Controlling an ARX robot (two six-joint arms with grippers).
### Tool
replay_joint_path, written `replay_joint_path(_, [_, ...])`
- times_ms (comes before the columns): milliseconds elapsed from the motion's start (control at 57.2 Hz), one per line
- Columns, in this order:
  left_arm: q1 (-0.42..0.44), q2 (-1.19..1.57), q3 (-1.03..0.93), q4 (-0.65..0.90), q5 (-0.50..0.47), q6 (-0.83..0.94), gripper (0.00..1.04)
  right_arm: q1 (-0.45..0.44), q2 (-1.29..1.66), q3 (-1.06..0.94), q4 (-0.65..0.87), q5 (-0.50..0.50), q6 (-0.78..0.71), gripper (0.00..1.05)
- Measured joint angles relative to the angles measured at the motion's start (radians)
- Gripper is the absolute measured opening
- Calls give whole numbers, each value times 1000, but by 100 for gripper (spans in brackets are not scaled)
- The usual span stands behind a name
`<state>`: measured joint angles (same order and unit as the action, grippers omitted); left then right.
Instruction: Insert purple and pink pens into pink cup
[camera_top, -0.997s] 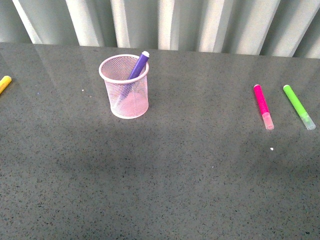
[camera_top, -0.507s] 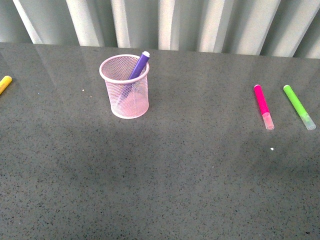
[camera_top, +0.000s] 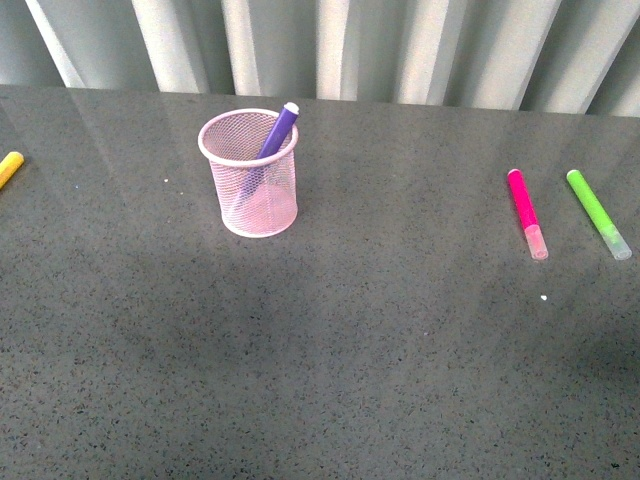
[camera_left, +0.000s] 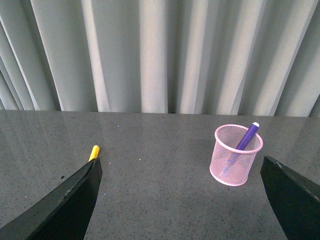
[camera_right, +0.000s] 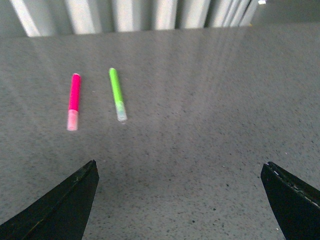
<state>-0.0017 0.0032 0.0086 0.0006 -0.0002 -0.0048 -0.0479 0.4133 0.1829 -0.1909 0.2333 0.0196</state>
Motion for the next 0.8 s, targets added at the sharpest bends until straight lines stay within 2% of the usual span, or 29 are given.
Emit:
replay_joint_path(70, [0,0,0,0,0,0,98,-52,200,82,79,-45,0,98])
replay_joint_path(192, [0,0,0,0,0,0,98,-71,483,230,99,-67,23,98])
replay_joint_path(280, [0,0,0,0,0,0,98,-63,664,330,52,-100,60,98])
replay_joint_path(367, [0,0,0,0,0,0,98,-50,822,427,-9,-176,107,98])
replay_joint_path(507, [0,0,0,0,0,0,98,-27,1061,638,-107,-254,232,98])
replay_joint_path(805, [0,0,0,0,0,0,98,7,1310,894,-150,-243,291,98])
